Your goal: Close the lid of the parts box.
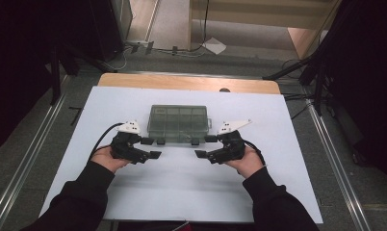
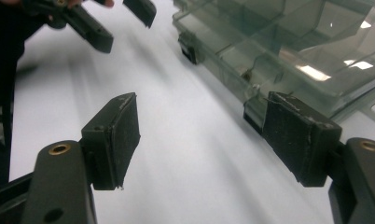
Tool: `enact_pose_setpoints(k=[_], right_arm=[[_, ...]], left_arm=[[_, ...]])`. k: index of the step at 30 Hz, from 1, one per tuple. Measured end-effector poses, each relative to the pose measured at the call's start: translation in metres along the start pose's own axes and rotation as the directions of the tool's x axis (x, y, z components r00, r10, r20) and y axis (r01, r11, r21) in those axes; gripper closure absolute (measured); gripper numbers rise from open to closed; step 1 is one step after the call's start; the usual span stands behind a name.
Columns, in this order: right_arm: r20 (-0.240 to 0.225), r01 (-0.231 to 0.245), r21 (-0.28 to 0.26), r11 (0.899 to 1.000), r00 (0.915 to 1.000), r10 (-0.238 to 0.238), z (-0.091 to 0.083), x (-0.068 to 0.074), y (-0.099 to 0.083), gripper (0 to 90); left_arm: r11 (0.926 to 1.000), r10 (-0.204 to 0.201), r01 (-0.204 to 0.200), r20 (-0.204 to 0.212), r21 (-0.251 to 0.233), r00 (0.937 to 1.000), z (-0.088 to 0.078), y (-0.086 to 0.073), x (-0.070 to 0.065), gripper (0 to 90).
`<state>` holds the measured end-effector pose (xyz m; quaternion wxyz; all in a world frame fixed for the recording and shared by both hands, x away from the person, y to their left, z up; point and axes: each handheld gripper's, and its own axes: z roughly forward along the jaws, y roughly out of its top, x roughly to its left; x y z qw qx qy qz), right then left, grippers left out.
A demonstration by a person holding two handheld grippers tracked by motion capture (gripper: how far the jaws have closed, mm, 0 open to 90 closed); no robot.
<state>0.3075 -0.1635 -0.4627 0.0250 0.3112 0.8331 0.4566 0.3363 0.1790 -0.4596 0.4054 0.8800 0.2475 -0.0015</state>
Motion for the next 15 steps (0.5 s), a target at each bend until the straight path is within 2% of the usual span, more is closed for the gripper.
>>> enact_pose_setpoints(k=[2, 5, 9, 15], right_arm=[[-0.001, 0.018, 0.013, 1.0, 0.9998, -0.018, 0.0, 0.002, -0.003, 26.6], [0.007, 0.029, 0.034, 0.999, 0.9995, -0.03, 0.0, 0.004, -0.008, 25.0], [0.017, 0.041, 0.042, 0.998, 0.999, -0.042, -0.002, 0.007, -0.015, 23.9], [0.025, 0.043, 0.056, 0.998, 0.9987, -0.045, -0.006, 0.007, -0.025, 23.5]], left_arm=[[0.9998, 0.002, -0.002, -0.02, 0.017, 0.9998, 0.001, -0.001, -0.003, 33.9], [0.9997, 0.017, -0.017, -0.03, 0.016, 0.9994, 0.001, -0.004, -0.008, 33.8], [0.9998, 0.02, -0.02, -0.014, -0.001, 0.9997, -0.002, -0.008, -0.013, 33.8], [0.9976, 0.066, -0.065, -0.018, 0.023, 0.9977, -0.004, -0.012, -0.018, 33.8]])
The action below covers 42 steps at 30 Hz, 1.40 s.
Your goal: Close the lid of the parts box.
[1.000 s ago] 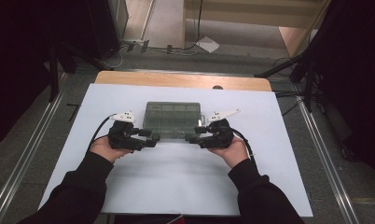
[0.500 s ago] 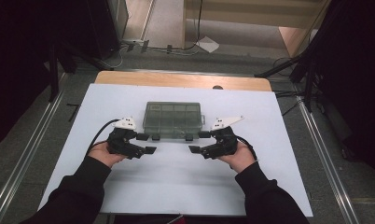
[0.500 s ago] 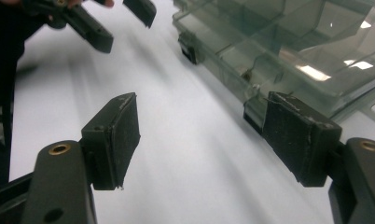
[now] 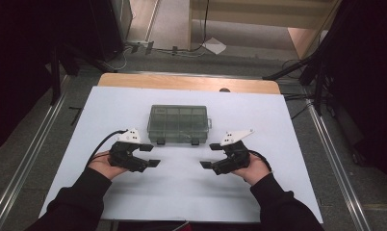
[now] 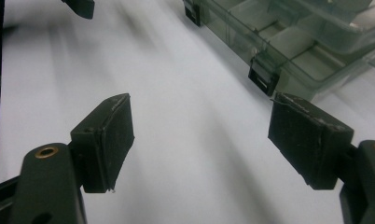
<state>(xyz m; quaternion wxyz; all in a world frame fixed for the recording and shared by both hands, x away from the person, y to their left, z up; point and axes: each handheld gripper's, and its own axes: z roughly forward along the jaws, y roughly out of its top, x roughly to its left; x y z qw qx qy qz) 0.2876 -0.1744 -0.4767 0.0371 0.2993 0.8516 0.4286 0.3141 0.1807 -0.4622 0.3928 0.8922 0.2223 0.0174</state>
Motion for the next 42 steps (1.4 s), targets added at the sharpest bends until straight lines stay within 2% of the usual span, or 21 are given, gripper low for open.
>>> enact_pose_setpoints(k=[20, 26, 42], right_arm=[[0.008, -0.006, 0.041, 0.999, 1.0, 0.006, -0.012, 0.005, -0.025, 23.4], [0.015, -0.001, 0.039, 0.999, 0.9999, 0.001, -0.019, 0.005, -0.029, 23.4], [0.028, -0.033, 0.044, 0.998, 0.9991, 0.032, -0.042, 0.003, -0.048, 23.1]], left_arm=[[0.9999, 0.005, -0.005, 0.015, -0.013, 0.9999, -0.007, -0.007, -0.009, 33.9], [0.9999, 0.01, -0.01, 0.016, 0.004, 0.9998, -0.008, -0.01, -0.011, 33.8], [0.9999, -0.015, 0.015, 0.018, 0.009, 0.9997, -0.014, -0.019, -0.009, 33.9]])
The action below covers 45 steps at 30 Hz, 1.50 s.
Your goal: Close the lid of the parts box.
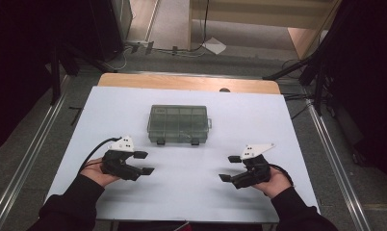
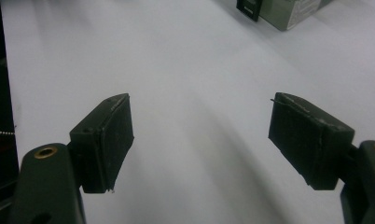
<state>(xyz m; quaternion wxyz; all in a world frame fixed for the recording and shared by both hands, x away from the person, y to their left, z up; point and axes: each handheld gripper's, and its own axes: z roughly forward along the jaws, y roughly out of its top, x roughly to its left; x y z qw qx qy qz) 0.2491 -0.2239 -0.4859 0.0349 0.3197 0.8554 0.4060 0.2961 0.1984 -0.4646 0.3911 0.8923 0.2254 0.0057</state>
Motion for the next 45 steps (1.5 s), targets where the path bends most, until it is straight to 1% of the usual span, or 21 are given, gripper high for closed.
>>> enact_pose_setpoints(k=[5, 8, 13, 17, 23, 27, 28, 29, 30, 31, 32, 34, 35, 37, 38, 39, 40, 41, 42, 44, 45], right_arm=[[0.017, -0.01, 0.001, 1.0, 0.9998, 0.01, -0.006, -0.002, -0.006, 23.1], [0.015, -0.004, 0.005, 1.0, 0.9999, 0.004, -0.009, -0.002, -0.008, 23.1], [0.017, -0.009, 0.006, 1.0, 0.9998, 0.009, -0.013, -0.003, -0.013, 23.1], [0.027, -0.003, 0.014, 1.0, 0.9996, 0.003, -0.016, -0.004, -0.015, 23.1], [0.03, -0.02, 0.025, 0.999, 0.9994, 0.019, -0.019, -0.009, -0.02, 23.1], [0.029, -0.02, 0.017, 1.0, 0.9994, 0.019, -0.019, -0.01, -0.02, 23.1], [0.029, -0.018, 0.019, 1.0, 0.9994, 0.017, -0.019, -0.01, -0.02, 23.1], [0.028, -0.017, 0.02, 1.0, 0.9995, 0.016, -0.019, -0.01, -0.02, 23.1], [0.029, -0.019, 0.025, 1.0, 0.9994, 0.018, -0.019, -0.01, -0.02, 23.1], [0.028, -0.02, 0.027, 0.999, 0.9994, 0.019, -0.019, -0.009, -0.02, 23.1], [0.026, -0.019, 0.026, 0.999, 0.9995, 0.018, -0.019, -0.009, -0.02, 23.1], [0.025, -0.015, 0.022, 1.0, 0.9996, 0.014, -0.019, -0.009, -0.019, 23.1], [0.028, -0.015, 0.02, 1.0, 0.9995, 0.014, -0.019, -0.009, -0.02, 23.1], [0.028, -0.019, 0.022, 1.0, 0.9994, 0.018, -0.019, -0.009, -0.02, 23.1], [0.028, -0.019, 0.022, 1.0, 0.9995, 0.018, -0.019, -0.009, -0.02, 23.1], [0.03, -0.018, 0.022, 1.0, 0.9994, 0.017, -0.019, -0.009, -0.02, 23.1], [0.03, -0.019, 0.023, 1.0, 0.9994, 0.018, -0.019, -0.009, -0.02, 23.1], [0.031, -0.018, 0.023, 1.0, 0.9994, 0.018, -0.019, -0.009, -0.02, 23.1], [0.032, -0.018, 0.023, 1.0, 0.9993, 0.018, -0.019, -0.009, -0.02, 23.1], [0.032, -0.018, 0.023, 1.0, 0.9993, 0.017, -0.02, -0.009, -0.02, 23.1], [0.032, -0.018, 0.023, 1.0, 0.9993, 0.018, -0.02, -0.009, -0.02, 23.1]], left_arm=[[0.9999, -0.012, 0.012, -0.006, 0.002, 0.9999, -0.003, -0.003, 0.002, 33.9], [0.9998, -0.02, 0.02, -0.011, 0.0, 0.9997, -0.003, -0.005, 0.003, 33.8], [0.9998, -0.02, 0.021, -0.015, 0.009, 0.9997, -0.005, -0.008, 0.003, 33.9], [0.9996, -0.027, 0.027, -0.016, 0.009, 0.9995, -0.007, -0.01, 0.005, 33.9], [0.9992, -0.033, 0.033, -0.017, 0.021, 0.9993, -0.007, -0.013, 0.008, 33.9], [0.9991, -0.029, 0.029, -0.009, 0.031, 0.9995, -0.005, -0.014, 0.01, 33.9], [0.9988, -0.03, 0.031, -0.011, 0.038, 0.9995, -0.004, -0.014, 0.01, 33.9], [0.998, -0.024, 0.025, -0.015, 0.058, 0.9996, -0.004, -0.013, 0.01, 33.9], [0.998, -0.024, 0.025, -0.014, 0.059, 0.9996, -0.004, -0.014, 0.01, 33.8], [0.9987, -0.027, 0.027, -0.009, 0.043, 0.9996, -0.003, -0.014, 0.01, 33.9], [0.9976, -0.02, 0.021, -0.015, 0.066, 0.9997, -0.004, -0.013, 0.01, 33.8], [0.9975, -0.019, 0.02, -0.016, 0.067, 0.9997, -0.005, -0.013, 0.01, 33.9], [0.9981, -0.02, 0.021, -0.016, 0.059, 0.9997, -0.005, -0.013, 0.01, 33.9], [0.9975, -0.017, 0.018, -0.016, 0.069, 0.9997, -0.005, -0.013, 0.01, 33.9], [0.9986, -0.02, 0.021, -0.015, 0.049, 0.9997, -0.004, -0.014, 0.01, 33.9], [0.9987, -0.019, 0.02, -0.013, 0.047, 0.9997, -0.003, -0.014, 0.01, 33.8], [0.9988, -0.017, 0.017, -0.011, 0.047, 0.9998, -0.003, -0.013, 0.009, 33.8], [0.9981, -0.012, 0.013, -0.016, 0.061, 0.9998, -0.004, -0.012, 0.008, 33.9], [0.9987, -0.013, 0.013, -0.015, 0.049, 0.9998, -0.003, -0.013, 0.008, 33.9], [0.9983, -0.007, 0.008, -0.014, 0.058, 0.9999, -0.003, -0.013, 0.007, 33.9], [0.9985, -0.008, 0.008, -0.015, 0.054, 0.9999, -0.003, -0.013, 0.007, 33.8]])
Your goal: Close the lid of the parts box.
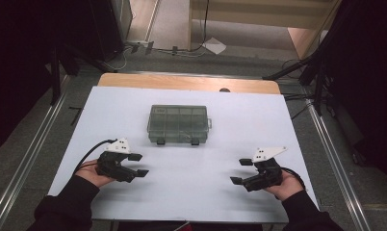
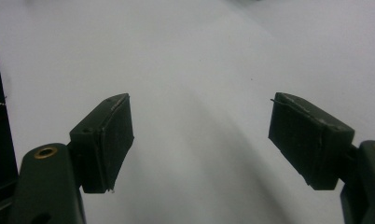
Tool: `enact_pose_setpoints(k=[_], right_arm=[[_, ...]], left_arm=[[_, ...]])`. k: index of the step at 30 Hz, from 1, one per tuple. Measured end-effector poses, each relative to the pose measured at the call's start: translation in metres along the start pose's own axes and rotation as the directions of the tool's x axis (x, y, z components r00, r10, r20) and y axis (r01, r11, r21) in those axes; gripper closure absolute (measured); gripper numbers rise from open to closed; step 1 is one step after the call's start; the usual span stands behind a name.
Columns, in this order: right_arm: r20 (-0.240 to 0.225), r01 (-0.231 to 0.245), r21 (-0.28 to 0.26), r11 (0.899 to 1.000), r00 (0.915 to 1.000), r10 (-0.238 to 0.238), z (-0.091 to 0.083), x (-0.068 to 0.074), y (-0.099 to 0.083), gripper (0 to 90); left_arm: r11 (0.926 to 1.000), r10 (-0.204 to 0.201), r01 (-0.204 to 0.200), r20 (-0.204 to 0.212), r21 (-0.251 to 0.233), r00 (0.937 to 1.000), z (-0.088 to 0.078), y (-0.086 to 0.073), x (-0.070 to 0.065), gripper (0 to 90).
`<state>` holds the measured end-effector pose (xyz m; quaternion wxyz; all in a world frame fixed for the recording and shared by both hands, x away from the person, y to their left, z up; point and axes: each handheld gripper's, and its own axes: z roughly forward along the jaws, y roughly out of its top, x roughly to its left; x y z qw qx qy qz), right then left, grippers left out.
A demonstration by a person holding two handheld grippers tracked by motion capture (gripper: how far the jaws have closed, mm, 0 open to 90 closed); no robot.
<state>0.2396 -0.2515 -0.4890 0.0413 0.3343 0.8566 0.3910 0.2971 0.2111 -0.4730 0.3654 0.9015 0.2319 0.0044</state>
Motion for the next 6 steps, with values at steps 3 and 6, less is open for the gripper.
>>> enact_pose_setpoints(k=[3, 6], right_arm=[[-0.001, 0.001, 0.0, 1.0, 1.0, -0.001, 0.0, 0.0, 0.0001, 23.1], [0.002, 0.001, 0.002, 1.0, 1.0, -0.001, 0.0, 0.0, 0.0, 23.1]], left_arm=[[1.0, -0.003, 0.003, -0.001, -0.002, 1.0, -0.0005, -0.0001, 0.0006, 33.9], [1.0, -0.005, 0.005, -0.001, -0.008, 1.0, -0.0012, 0.0003, 0.0, 33.8]])
